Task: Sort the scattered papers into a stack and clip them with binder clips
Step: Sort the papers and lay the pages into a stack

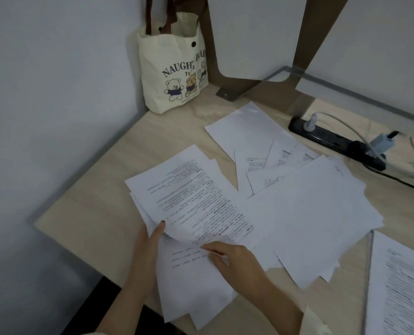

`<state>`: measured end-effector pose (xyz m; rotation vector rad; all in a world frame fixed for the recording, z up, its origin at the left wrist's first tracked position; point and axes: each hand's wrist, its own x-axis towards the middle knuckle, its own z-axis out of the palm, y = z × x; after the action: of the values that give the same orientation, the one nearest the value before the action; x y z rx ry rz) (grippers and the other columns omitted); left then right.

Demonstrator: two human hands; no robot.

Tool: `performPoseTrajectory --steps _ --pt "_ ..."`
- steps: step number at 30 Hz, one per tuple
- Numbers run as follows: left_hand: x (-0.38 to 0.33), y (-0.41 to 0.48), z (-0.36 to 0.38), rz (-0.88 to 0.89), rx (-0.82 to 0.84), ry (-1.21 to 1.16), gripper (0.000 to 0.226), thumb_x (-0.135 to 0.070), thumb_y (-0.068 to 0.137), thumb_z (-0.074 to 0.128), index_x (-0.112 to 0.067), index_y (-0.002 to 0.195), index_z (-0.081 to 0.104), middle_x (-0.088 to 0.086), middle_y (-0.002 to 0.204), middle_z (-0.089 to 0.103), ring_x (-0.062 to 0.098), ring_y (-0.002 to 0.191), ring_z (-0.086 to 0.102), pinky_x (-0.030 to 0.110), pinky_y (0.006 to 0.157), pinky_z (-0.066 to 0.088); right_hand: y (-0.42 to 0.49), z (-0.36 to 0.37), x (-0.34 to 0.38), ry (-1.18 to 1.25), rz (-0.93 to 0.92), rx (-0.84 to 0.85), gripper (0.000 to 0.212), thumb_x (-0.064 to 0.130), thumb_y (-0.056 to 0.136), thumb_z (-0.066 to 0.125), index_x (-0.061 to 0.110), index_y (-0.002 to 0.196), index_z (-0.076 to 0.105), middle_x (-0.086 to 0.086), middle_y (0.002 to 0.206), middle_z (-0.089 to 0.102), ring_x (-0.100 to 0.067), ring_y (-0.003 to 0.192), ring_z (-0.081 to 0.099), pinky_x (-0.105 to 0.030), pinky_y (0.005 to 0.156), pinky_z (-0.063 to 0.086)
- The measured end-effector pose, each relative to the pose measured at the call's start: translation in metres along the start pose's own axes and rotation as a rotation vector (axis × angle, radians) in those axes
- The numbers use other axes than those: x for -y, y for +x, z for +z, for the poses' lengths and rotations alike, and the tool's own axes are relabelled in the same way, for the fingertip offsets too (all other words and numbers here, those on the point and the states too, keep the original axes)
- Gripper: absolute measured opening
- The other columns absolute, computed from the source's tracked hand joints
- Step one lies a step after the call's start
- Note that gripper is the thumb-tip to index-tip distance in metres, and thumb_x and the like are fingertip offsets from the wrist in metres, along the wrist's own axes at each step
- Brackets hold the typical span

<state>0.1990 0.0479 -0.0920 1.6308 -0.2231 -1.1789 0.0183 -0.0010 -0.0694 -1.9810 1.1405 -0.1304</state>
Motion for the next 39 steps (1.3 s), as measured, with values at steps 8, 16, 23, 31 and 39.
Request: performPoseTrajectory --steps 8,16,23,31,39 --pt "0.005 0.001 -0.004 -0.016 -0.018 0.009 0.037 -0.014 0.093 0.051 -0.020 0.129 0.051 0.000 0.120 0.062 0.022 0.111 0.057 0.043 0.101 0.042 -0.004 -0.007 -0.022 -0.218 -0.064 -0.206 0.017 0.017 0.079 0.061 0.024 0.089 0.073 0.008 0.091 0.064 -0.007 0.086 0.053 -0.009 0.066 0.040" --pt "-0.001 0.004 -0.014 -0.051 0.010 -0.074 0.027 -0.028 0.094 0.049 -0.020 0.117 0.061 0.000 0.112 0.069 0.018 0.103 0.064 0.035 0.084 0.049 -0.017 -0.056 -0.061 0.127 0.049 -0.491 0.052 -0.004 0.075 0.054 0.047 0.073 0.060 -0.012 0.103 0.049 -0.023 0.089 0.056 -0.028 0.073 0.050" --pt "0.001 0.004 -0.012 -0.053 0.077 0.065 0.033 -0.038 0.090 0.052 -0.026 0.121 0.060 -0.006 0.111 0.070 0.017 0.104 0.064 0.041 0.095 0.048 -0.025 -0.088 -0.078 0.996 0.376 -0.488 0.034 -0.005 0.090 0.041 0.015 0.103 0.065 0.000 0.109 0.063 -0.027 0.112 0.056 -0.022 0.080 0.055" --pt "0.002 0.002 -0.002 -0.033 0.015 0.134 0.025 -0.021 0.091 0.054 -0.023 0.116 0.061 -0.006 0.108 0.068 0.016 0.101 0.063 0.038 0.092 0.048 -0.022 -0.052 -0.048 1.945 0.310 -0.499 0.036 0.021 0.079 0.051 0.012 0.112 0.058 -0.007 0.115 0.063 -0.027 0.111 0.061 -0.052 0.092 0.050" --pt "0.004 0.002 -0.008 -0.027 0.063 0.145 0.024 -0.023 0.093 0.051 -0.025 0.114 0.063 -0.006 0.110 0.069 0.014 0.103 0.063 0.039 0.095 0.048 0.032 -0.036 -0.033 1.555 0.539 -0.537 0.038 0.002 0.090 0.050 0.007 0.128 0.050 -0.010 0.116 0.063 -0.025 0.101 0.060 -0.031 0.079 0.056"
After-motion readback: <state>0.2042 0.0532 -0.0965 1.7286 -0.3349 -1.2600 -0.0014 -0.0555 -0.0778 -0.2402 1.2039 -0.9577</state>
